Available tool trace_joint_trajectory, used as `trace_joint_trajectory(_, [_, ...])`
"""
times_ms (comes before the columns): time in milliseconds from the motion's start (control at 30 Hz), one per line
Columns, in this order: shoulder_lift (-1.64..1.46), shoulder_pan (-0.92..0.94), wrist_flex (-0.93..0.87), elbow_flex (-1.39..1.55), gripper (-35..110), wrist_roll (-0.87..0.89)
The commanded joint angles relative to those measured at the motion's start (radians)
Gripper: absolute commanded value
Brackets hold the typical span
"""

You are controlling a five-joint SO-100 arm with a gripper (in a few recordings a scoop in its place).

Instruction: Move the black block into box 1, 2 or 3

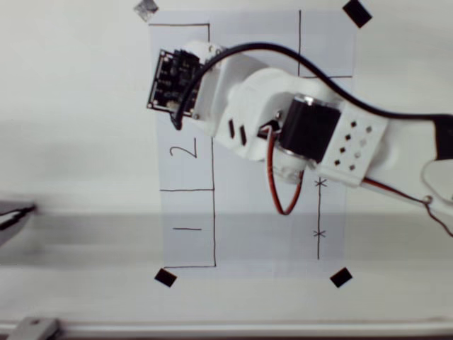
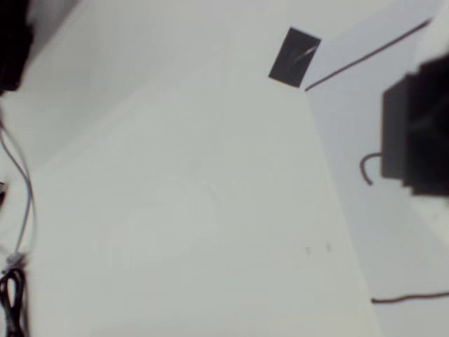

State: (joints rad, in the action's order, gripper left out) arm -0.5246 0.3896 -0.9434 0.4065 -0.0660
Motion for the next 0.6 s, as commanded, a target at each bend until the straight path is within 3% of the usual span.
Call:
trace_joint_trajectory(0, [-0.023,0.017,0.017,-0.074,0,-0.021])
trace_joint_trajectory(567, [0.002,0.015,0.028,-0.077,0,-0.012])
